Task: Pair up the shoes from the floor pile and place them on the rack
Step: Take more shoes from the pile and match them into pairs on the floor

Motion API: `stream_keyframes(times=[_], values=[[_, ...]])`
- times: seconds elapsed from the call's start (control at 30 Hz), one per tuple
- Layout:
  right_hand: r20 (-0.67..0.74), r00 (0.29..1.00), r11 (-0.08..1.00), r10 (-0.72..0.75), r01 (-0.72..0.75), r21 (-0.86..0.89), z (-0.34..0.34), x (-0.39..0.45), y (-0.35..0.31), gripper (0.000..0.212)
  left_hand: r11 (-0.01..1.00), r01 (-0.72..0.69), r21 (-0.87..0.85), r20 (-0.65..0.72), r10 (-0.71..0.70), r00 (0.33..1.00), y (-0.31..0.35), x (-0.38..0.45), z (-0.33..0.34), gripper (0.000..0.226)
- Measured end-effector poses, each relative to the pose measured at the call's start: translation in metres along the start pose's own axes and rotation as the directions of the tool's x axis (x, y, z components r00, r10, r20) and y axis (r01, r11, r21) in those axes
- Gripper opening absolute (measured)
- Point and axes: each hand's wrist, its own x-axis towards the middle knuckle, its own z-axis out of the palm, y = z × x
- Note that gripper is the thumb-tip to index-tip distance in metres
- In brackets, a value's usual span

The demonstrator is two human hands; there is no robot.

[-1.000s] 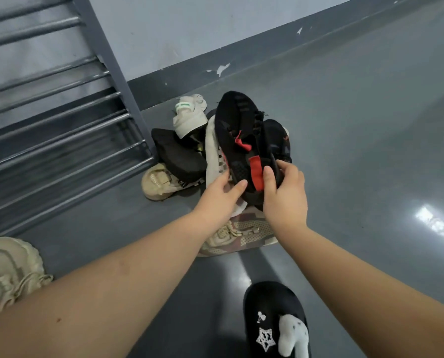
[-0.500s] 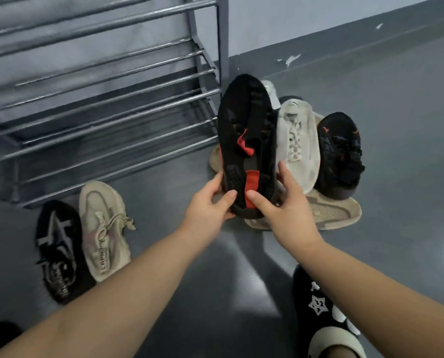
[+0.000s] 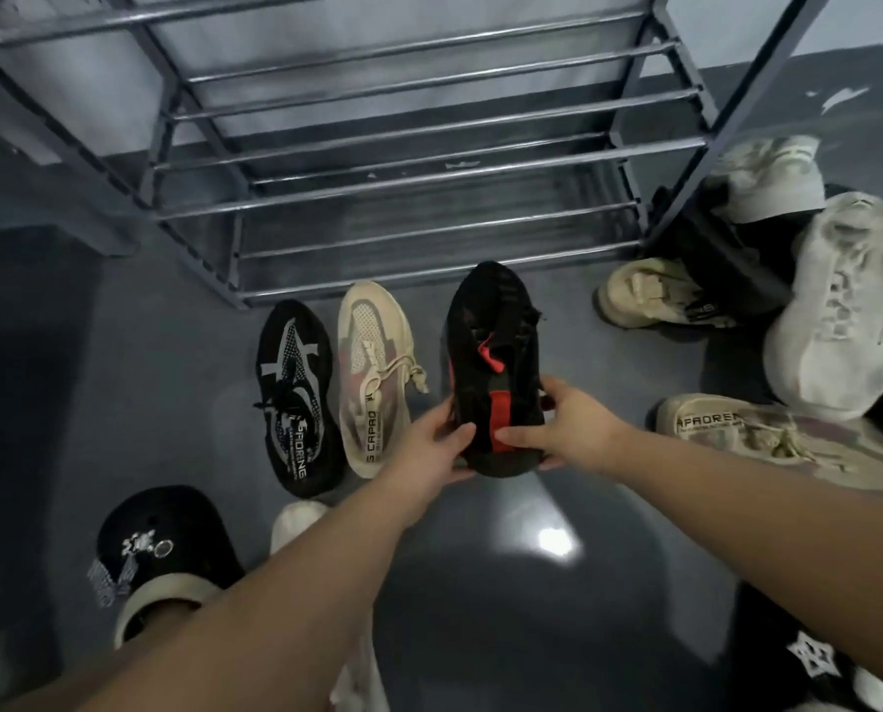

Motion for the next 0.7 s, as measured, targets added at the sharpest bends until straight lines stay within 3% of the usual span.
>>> stream_keyframes(times=[0.17, 0.5, 0.57, 0.63, 0.7], values=[[0.041, 0.998, 0.999, 0.044, -0.043, -0.029, 0.011, 0.024, 0.009, 0.073, 0.995, 0.061, -0.081, -0.031, -0.064, 0.997, -0.016, 0.015, -0.007, 0.044], [0.042, 0.996, 0.995, 0.08, -0.078, -0.063, 0.02, 0.033, 0.042, 0.08, 0.986, 0.11, -0.127, -0.054, -0.117, 0.992, -0.032, 0.027, 0.0, 0.044], [0.03, 0.998, 0.977, 0.052, -0.045, -0.208, 0.015, 0.026, 0.044, 0.08, 0.998, 0.058, -0.011, -0.087, -0.059, 0.994, -0.032, 0.026, 0.005, 0.043], [-0.018, 1.0, 0.911, -0.016, 0.008, -0.412, 0.005, 0.017, 0.046, 0.079, 0.975, -0.014, 0.223, -0.152, 0.049, 0.987, -0.029, 0.026, 0.012, 0.049], [-0.065, 0.994, 0.822, -0.089, 0.037, -0.568, -0.011, 0.006, 0.05, 0.075, 0.812, -0.02, 0.583, -0.168, 0.144, 0.975, -0.022, 0.022, 0.024, 0.07]])
